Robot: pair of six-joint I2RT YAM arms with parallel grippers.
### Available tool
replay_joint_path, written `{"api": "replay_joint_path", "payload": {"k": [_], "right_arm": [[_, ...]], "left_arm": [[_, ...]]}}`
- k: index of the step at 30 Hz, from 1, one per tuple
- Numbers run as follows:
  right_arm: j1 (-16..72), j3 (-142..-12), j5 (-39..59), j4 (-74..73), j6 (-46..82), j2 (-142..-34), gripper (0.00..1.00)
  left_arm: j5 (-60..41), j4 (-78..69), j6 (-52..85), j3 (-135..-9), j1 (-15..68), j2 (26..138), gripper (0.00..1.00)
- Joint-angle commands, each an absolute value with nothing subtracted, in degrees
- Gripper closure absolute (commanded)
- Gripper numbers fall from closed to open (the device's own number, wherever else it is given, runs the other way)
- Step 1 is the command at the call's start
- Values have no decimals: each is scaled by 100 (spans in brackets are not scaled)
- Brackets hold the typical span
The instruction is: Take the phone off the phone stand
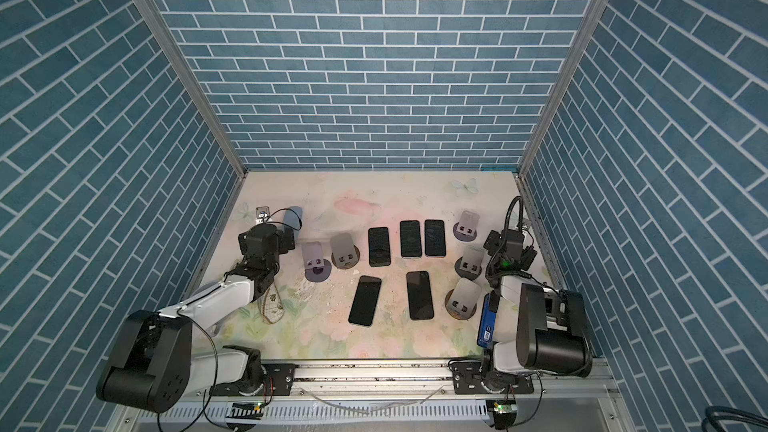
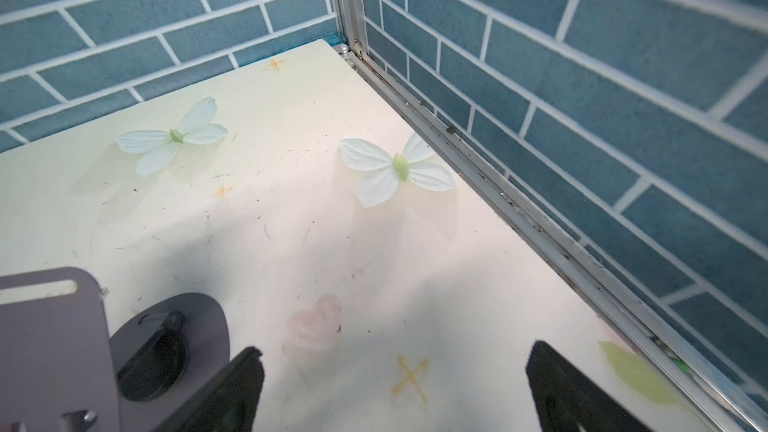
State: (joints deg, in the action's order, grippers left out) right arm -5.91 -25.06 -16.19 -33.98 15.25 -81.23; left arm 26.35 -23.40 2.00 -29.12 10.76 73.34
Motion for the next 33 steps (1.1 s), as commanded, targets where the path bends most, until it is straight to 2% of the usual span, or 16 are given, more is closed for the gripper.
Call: {"api": "replay_joint_path", "payload": {"k": [1,3,8,13,15,18,23,26,31,33], "right_arm": [[-606,-2288,-1468,-4121,1238,-8122,1],[-607,-2205,-1422,-4264,1209,-8117,1],[-583,-1893,-1130,-4883,1063,-8111,1],[-545,-1391,-195,-6744,692,-8929,1],[-541,-1606,-543,-6007,802,-8696,1],[-451,-2009,-358,-5321,616,-8785,1],[-338,-2106,-519,-5224,527,-8807,1],[-339,-2108,-519,-5223,527,-8807,1],[-334,-2108,-518,-5223,527,-8807,1],[-334,-2104,-518,-5224,527,-8807,1]], "left_arm": [[2550,-3145,-70,-2546,1030,7503,0],[2615,-3917,-108,-2159,1028,7649,0],[2447,-3931,-46,-2039,984,7512,0],[2356,-3718,-92,-2222,984,7639,0],[2340,-3597,-131,-2345,984,7734,0],[2259,-3363,-191,-2554,984,7886,0],[1953,-3424,-461,-2618,976,7992,0],[1965,-4158,-721,-2285,967,7981,0],[1946,-7056,-699,-1387,774,9060,0],[1878,-6435,-518,-1458,716,8774,0]]}}
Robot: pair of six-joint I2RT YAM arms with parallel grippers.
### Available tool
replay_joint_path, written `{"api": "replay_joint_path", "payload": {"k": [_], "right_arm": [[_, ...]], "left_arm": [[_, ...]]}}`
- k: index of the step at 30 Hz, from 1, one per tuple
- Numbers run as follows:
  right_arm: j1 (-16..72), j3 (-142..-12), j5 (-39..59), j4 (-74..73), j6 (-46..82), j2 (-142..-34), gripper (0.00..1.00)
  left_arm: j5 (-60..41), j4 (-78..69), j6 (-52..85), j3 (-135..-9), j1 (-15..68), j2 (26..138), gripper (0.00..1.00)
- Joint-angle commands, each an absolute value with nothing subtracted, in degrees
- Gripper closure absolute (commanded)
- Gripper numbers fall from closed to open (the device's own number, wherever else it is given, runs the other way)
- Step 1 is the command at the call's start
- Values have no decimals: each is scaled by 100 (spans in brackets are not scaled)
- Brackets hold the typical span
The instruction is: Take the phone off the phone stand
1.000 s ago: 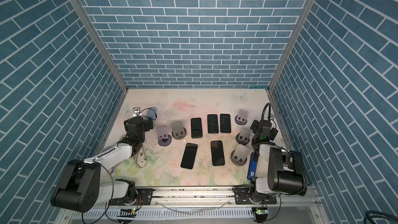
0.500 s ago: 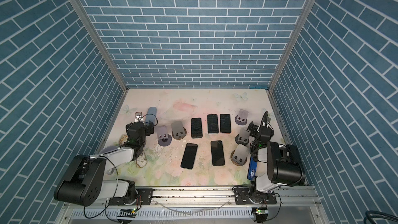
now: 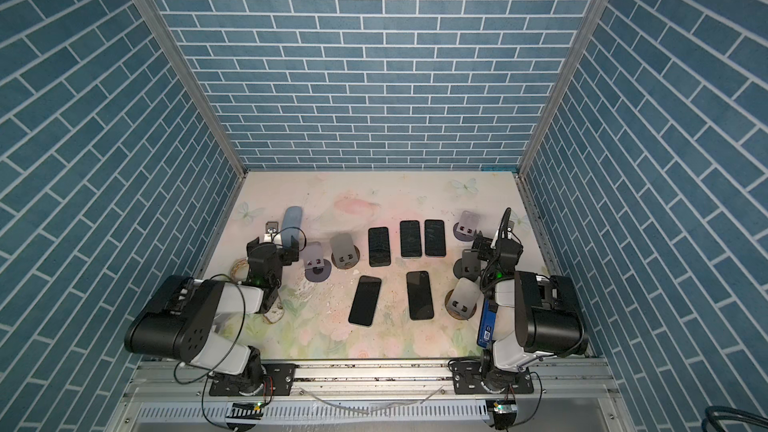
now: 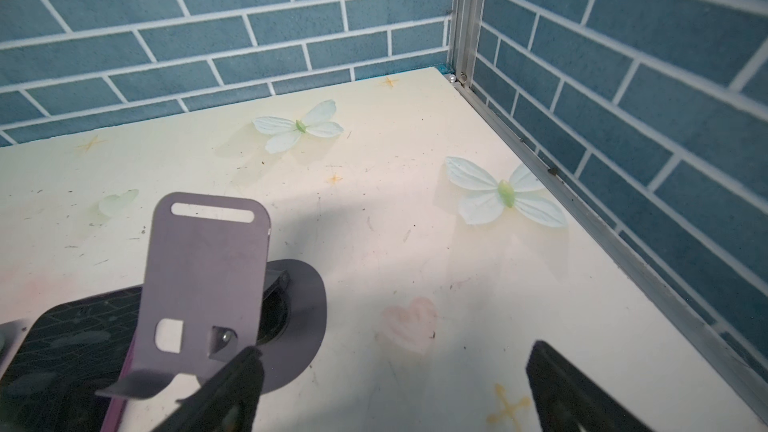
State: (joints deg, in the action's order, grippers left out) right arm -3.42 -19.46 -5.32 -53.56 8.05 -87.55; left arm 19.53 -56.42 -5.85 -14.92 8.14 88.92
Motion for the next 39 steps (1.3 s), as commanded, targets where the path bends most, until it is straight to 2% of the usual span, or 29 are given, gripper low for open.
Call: {"api": "replay_joint_path", "payload": {"k": [1,4,6,39], "right_arm": [[-329,-2103,-518,-5229,527,-8807,1],[-332,-2107,-518,-5232,527,-8807,1],[-334,-2109,-519,-5235,527,-8811,1],[-332,-2111,-507,-5218,521,-8812,1]], "left_arm": [[1916,-6520,-542,-1541,695,8899,0],[2133,-5573,-366,-1969,669,8817,0],[2120,-5444,-341,-2018,643,8806,0],[2118,-5520,-387,-2012,650,8841,0]]}}
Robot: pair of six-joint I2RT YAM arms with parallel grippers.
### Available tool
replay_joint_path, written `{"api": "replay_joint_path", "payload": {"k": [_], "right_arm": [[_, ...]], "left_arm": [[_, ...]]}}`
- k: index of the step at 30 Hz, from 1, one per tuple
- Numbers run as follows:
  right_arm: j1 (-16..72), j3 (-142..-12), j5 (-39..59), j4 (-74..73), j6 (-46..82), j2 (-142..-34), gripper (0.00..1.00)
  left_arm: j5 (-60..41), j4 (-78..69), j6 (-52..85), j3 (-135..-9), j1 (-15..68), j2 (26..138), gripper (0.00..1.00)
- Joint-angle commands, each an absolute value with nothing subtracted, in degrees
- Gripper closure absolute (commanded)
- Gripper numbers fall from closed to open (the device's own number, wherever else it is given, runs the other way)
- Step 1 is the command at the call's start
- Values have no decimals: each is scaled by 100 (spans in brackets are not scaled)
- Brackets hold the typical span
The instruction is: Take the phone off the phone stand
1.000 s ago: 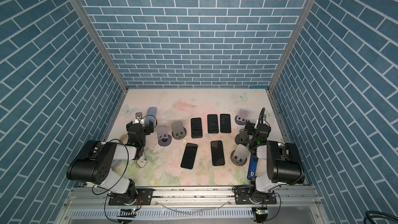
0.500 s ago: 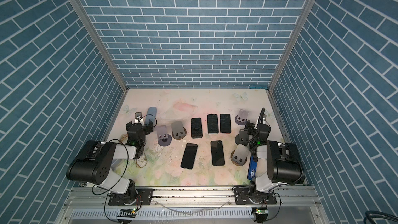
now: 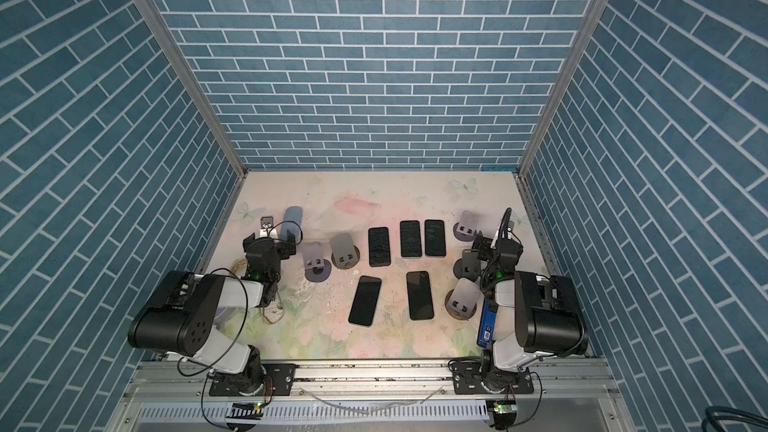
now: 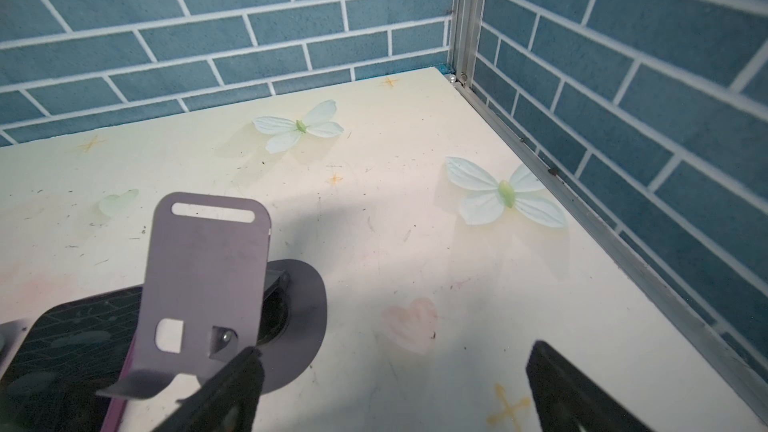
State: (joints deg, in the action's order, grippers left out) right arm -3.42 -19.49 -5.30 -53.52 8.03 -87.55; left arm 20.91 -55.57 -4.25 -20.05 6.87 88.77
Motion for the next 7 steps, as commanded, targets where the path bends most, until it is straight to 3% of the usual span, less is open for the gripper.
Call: {"api": "replay_joint_path", "payload": {"k": [1,7], "right_arm": [[-330,-2129,-363,-5166,466,-8816,1],[-255,-2252,-237,-4943,308,-8833,1]], "left_arm": [[2118,-5525,-392,-2012,650,8842,0],[2118,-5528,-389,-2013,648,8839,0]]}}
